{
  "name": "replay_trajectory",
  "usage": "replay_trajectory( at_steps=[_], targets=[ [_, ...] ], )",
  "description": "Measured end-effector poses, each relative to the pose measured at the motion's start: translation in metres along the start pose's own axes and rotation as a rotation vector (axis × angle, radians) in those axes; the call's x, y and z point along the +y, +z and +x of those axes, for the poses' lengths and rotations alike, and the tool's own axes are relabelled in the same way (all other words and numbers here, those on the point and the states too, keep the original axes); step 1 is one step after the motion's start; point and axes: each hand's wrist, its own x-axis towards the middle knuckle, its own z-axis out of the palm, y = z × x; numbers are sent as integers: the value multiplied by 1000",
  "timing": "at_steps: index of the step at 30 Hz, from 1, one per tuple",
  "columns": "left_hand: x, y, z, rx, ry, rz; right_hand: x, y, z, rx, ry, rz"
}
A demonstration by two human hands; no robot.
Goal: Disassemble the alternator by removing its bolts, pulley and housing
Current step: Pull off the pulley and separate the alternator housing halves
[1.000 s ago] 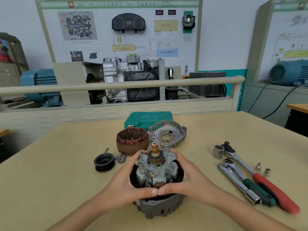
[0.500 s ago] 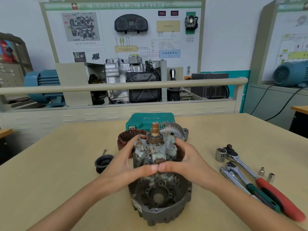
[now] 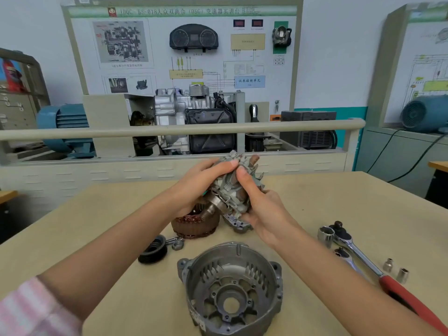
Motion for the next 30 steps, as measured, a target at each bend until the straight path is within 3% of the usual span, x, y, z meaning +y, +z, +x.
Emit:
replay_trajectory(
  at_steps=[9, 14, 30],
  targets=[
    [-47, -7, 19, -3, -203, 53, 16, -18, 23, -4, 315, -59],
    [-68, -8, 21, 10, -379, -42, 19, -31, 23, -1, 464, -143],
    [-80, -7, 7, -112, -521, -21, 39, -41, 1, -31, 465, -111]
  ],
)
